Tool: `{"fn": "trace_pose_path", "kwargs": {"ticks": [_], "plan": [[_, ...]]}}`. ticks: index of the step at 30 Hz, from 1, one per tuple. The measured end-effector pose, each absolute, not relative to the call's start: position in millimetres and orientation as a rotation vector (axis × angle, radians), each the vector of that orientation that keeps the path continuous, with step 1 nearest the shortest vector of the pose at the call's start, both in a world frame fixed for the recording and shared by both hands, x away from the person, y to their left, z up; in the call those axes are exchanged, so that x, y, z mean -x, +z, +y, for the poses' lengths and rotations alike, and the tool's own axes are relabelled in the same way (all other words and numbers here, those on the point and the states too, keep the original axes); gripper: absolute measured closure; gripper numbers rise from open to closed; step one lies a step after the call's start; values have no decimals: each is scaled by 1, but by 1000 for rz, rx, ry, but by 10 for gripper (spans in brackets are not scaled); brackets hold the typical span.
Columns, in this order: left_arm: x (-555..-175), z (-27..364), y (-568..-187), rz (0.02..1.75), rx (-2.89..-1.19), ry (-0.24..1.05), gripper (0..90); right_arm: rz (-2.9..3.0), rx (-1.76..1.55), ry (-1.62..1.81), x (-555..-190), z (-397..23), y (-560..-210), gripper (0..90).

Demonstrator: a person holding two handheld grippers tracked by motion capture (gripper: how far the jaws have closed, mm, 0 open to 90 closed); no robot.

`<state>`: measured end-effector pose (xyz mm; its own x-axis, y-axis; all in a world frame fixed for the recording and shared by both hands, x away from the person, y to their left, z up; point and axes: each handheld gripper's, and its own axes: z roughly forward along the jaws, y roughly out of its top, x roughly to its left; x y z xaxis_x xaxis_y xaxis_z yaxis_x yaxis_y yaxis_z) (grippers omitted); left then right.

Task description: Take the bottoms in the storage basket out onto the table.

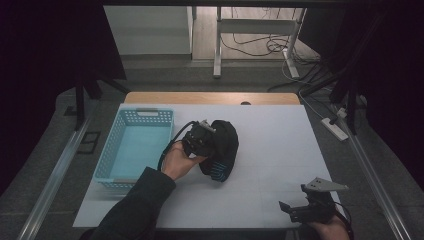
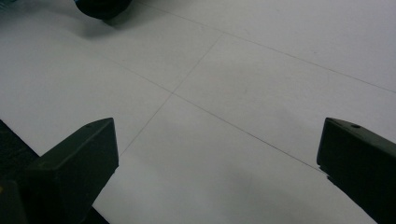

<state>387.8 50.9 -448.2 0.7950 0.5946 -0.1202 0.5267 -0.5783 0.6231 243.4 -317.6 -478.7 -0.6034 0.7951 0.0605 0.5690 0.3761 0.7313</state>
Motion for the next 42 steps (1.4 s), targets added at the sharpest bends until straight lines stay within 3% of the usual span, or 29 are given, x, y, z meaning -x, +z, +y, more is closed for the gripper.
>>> {"fn": "trace_pose_path", "kwargs": {"ticks": [26,31,42], "plan": [[-398,39,-491,914,-2396,101,545,2339,-1199,1063,-243,-318,-479,0],[-399,35,-498,892,-2450,160,488,2338,-1202,1063,-244,-318,-479,0],[-404,36,-512,938,-2425,143,337,2342,-1199,1062,-243,-318,-479,0]]}}
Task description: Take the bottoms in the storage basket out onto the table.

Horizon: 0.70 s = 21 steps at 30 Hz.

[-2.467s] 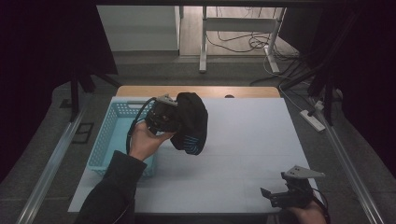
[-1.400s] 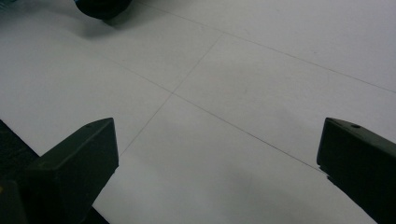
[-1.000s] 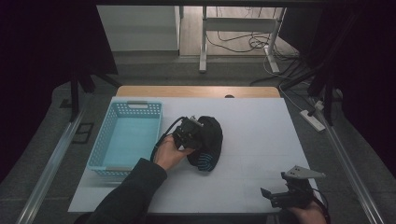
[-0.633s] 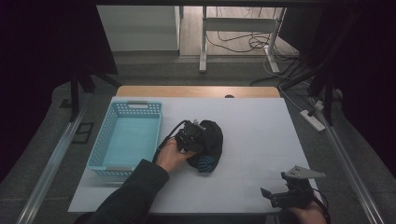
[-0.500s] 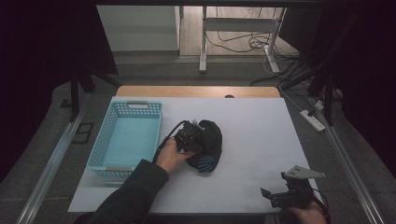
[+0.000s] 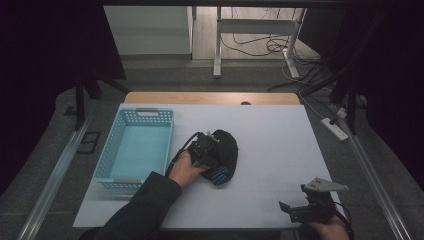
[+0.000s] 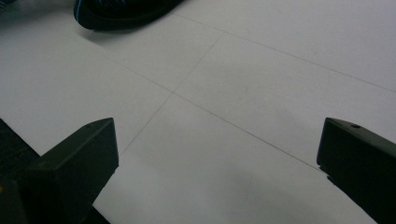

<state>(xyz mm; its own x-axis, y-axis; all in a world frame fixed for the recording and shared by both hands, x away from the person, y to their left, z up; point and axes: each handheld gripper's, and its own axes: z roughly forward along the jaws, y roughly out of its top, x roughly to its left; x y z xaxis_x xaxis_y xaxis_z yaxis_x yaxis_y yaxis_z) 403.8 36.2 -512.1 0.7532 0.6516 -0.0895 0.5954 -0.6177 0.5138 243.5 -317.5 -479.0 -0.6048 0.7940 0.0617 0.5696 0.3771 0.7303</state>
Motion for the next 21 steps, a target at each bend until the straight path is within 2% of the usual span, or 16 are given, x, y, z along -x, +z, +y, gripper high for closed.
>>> {"fn": "trace_pose_path", "kwargs": {"ticks": [10,18,19,21], "plan": [[-404,36,-517,901,-2407,182,175,2346,-1195,1061,-244,-317,-479,0],[-402,38,-511,877,-2358,134,143,2350,-1186,1066,-245,-317,-479,0],[-402,38,-510,876,-2352,124,82,2352,-1184,1065,-245,-317,-479,0],[-401,38,-509,872,-2351,130,67,2351,-1183,1069,-245,-316,-479,0]]}}
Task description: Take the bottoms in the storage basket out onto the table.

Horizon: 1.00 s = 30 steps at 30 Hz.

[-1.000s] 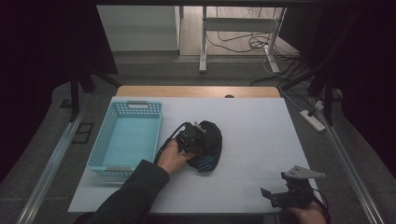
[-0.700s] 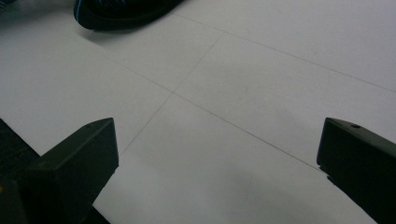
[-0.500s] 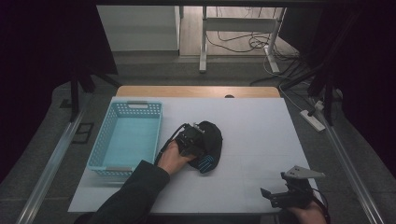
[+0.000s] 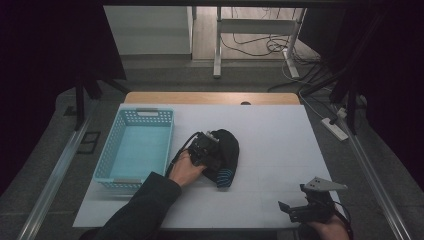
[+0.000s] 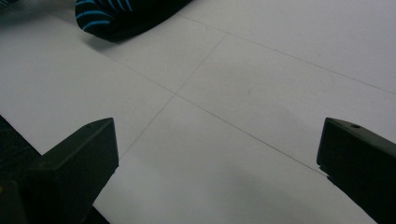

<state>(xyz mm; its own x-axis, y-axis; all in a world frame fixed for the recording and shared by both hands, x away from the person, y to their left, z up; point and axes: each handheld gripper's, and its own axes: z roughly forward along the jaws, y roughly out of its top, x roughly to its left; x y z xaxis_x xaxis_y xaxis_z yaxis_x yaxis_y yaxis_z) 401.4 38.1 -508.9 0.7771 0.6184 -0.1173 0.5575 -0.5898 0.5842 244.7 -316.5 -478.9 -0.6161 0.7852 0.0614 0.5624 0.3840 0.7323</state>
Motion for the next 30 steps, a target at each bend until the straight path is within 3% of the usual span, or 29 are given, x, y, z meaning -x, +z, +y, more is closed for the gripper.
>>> {"fn": "trace_pose_path", "kwargs": {"ticks": [1,9,30], "plan": [[-401,38,-508,861,-2360,140,32,2351,-1182,1071,-245,-316,-479,0],[-397,34,-505,832,-2383,215,13,2354,-1179,1067,-245,-316,-479,0],[-390,39,-486,751,-2334,231,0,2354,-1183,1077,-245,-317,-479,0]]}}
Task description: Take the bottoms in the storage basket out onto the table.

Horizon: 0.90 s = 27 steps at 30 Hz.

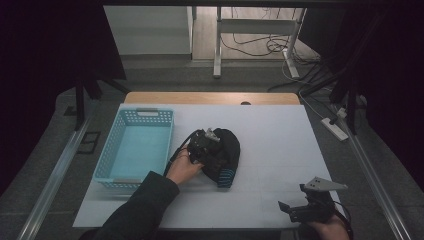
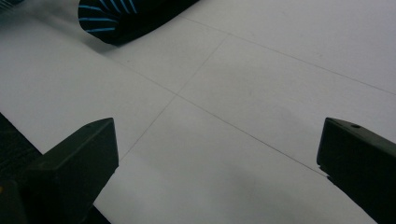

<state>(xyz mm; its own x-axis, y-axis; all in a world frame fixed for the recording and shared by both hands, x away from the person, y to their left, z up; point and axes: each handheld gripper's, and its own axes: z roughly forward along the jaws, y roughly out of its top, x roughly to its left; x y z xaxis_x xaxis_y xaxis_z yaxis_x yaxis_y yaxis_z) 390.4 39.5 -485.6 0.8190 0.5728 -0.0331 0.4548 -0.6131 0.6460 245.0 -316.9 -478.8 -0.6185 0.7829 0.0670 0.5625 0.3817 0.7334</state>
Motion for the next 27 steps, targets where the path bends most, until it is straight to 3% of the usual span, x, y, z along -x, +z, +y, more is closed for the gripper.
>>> {"fn": "trace_pose_path", "kwargs": {"ticks": [27], "plan": [[-389,61,-469,717,-2208,162,0,2354,-1196,1087,-246,-318,-479,0]]}}
